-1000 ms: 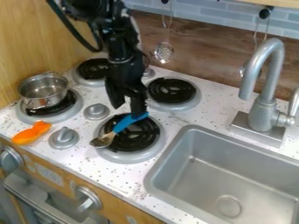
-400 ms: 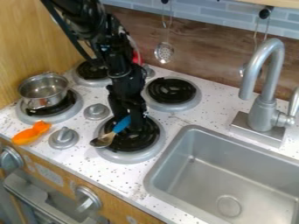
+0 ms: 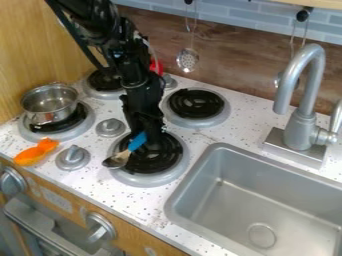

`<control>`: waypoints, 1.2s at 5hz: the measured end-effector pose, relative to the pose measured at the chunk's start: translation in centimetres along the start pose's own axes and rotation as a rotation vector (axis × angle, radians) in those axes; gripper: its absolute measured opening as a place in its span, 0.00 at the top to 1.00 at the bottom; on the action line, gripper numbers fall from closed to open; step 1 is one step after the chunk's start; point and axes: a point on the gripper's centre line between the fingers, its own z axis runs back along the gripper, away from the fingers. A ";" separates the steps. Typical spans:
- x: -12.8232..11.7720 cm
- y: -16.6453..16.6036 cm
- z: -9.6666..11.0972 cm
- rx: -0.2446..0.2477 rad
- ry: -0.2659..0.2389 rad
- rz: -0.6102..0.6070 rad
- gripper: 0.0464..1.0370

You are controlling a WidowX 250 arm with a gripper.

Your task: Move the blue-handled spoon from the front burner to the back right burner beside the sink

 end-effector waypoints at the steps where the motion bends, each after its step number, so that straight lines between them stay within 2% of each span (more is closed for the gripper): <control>1: -0.9 0.0 0.0 0.038 0.007 -0.018 0.57; 3: -1.7 -1.9 0.4 0.085 0.039 -0.053 0.58; 4: -1.5 -2.9 2.1 0.079 0.067 -0.036 0.58; 6: 2.9 -5.0 6.5 0.042 -0.016 0.194 0.58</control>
